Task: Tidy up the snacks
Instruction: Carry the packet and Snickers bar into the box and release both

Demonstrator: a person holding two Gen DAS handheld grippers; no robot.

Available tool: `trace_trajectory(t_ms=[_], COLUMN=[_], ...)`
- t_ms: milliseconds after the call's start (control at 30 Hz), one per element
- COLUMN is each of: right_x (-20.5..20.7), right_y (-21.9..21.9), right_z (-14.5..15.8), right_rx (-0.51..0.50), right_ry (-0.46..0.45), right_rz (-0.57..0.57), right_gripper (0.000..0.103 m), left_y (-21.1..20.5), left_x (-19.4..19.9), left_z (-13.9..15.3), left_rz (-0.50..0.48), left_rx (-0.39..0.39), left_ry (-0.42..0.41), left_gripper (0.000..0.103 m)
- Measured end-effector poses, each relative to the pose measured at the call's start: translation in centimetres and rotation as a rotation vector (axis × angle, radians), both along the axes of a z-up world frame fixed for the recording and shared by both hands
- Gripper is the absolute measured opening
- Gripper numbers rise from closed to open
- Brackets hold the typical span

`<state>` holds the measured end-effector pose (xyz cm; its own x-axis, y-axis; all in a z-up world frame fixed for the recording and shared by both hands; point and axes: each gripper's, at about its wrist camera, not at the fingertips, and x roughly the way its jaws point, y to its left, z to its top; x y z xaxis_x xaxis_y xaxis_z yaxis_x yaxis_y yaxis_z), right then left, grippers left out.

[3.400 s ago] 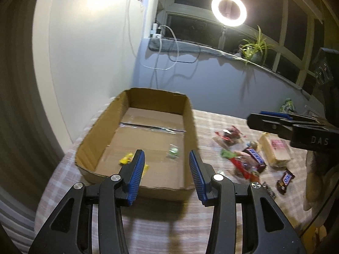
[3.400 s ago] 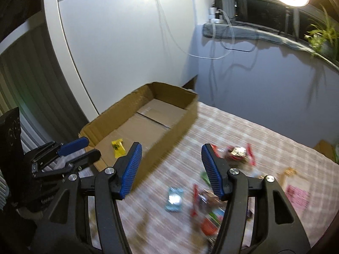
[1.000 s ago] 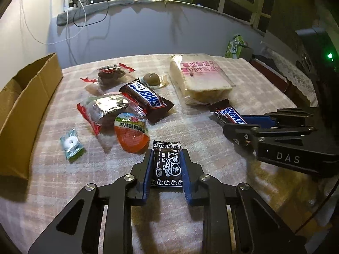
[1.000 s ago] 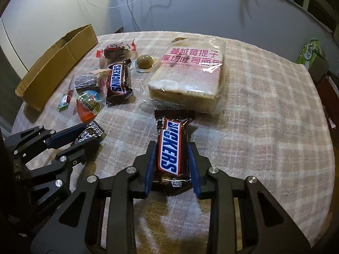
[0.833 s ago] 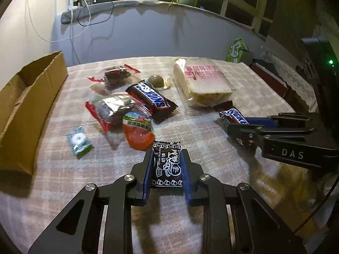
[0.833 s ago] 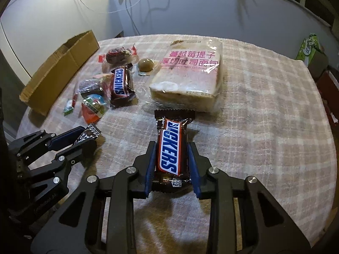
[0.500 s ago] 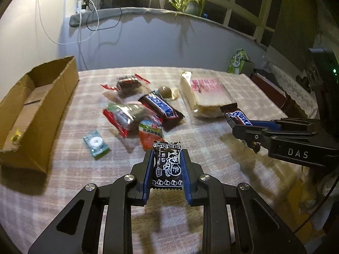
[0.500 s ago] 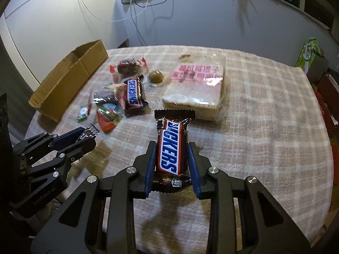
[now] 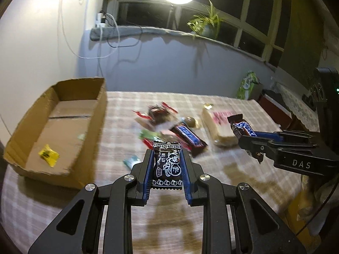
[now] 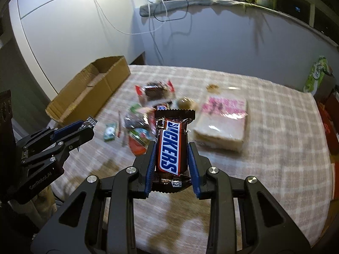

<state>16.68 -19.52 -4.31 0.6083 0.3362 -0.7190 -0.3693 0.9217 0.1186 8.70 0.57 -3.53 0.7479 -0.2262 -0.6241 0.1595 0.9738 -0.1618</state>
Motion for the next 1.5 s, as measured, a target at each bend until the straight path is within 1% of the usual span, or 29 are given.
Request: trace_trajectory(t_ms=[200, 367, 733, 1033, 1300, 1500], right_x=[1.5, 2.8, 7.1, 9.4, 11.4, 12.6], right_y=[3.4, 6.7, 14.8, 21.6, 24.2, 25.1], right_z=[0.8, 1.5, 2.3, 1.9, 0.8, 0.0], right_rx=[0.006, 0.004, 0.027, 0.004, -0.019, -0.02], right_ry=[-0.022, -0.038, -0.027, -0.022, -0.001, 0.02], right_rz=[0.051, 0.107, 0.226, 0.302, 0.323, 0.329], right_gripper=[0.03, 0.03, 0.03, 0.03, 0.03, 0.03], left_y=[3.1, 5.9, 11.9, 14.6, 16.1, 16.7], left_x=[0.7, 1.3, 3.1, 4.5, 5.7, 6.3], left_z=[0.6, 1.3, 1.5, 1.1, 0.8, 0.7], left_rz=[0.068, 0.122, 0.238, 0.284, 0.305, 0.316], left_rx=[-0.002, 0.017, 0.035, 0.041, 0.041, 0.04], left_ry=[-0.019, -0.041, -0.048, -0.039, -0.032, -0.026], left_gripper=[0.023, 0.023, 0.023, 0.023, 0.023, 0.023])
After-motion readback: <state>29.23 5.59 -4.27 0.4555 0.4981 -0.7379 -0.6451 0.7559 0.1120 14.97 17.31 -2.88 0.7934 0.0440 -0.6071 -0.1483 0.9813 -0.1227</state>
